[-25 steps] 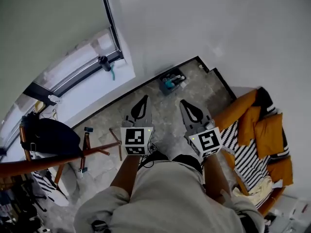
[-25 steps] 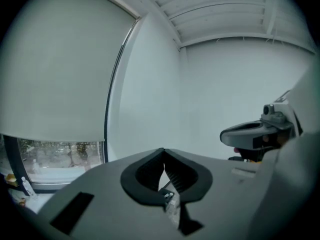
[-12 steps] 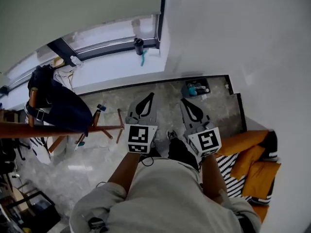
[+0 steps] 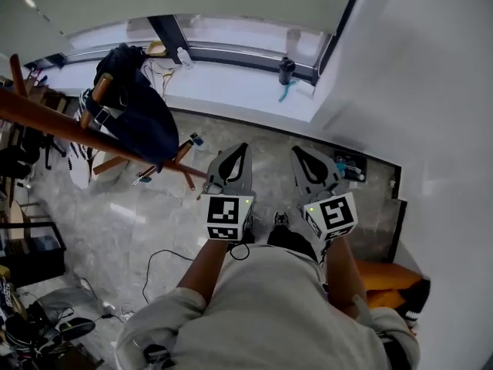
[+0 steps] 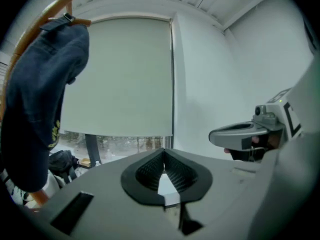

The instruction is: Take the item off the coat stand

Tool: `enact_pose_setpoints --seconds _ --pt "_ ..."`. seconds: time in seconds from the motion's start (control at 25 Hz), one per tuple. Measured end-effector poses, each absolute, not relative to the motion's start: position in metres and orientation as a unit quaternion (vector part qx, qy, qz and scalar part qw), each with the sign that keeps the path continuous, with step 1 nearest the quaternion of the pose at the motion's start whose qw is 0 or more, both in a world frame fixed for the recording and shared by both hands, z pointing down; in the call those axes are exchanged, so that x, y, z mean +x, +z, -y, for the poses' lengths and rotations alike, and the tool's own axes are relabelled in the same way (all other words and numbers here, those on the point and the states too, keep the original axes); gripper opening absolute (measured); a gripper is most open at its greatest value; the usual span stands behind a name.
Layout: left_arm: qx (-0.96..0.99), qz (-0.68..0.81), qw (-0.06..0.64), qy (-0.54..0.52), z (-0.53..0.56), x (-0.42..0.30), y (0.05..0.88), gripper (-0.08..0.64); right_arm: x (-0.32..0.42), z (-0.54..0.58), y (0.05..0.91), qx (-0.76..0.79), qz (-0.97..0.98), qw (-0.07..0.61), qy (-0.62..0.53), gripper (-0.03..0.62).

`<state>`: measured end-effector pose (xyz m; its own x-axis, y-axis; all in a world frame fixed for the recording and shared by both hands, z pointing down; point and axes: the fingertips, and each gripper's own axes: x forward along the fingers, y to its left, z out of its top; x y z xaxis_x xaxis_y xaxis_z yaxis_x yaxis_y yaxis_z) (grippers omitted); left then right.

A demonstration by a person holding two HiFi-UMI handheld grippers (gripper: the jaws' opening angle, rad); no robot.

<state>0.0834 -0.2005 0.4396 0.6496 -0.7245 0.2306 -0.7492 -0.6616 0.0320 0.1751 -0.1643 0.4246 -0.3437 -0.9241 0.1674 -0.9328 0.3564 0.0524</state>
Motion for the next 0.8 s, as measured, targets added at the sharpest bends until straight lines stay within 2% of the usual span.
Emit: enact_pose_setpoints --seconds 0.4,0.8 --pt "0.837 0.534 0.061 0.105 0.181 0.006 0.441 0.011 0.104 0.177 0.431 0.446 0.892 0.075 0.011 0.006" --pt "0.759 0.64 0.069 0.097 0.161 -0.111 0.433 0.011 0.017 0.181 0.418 0.367 0.929 0.05 0.004 0.006"
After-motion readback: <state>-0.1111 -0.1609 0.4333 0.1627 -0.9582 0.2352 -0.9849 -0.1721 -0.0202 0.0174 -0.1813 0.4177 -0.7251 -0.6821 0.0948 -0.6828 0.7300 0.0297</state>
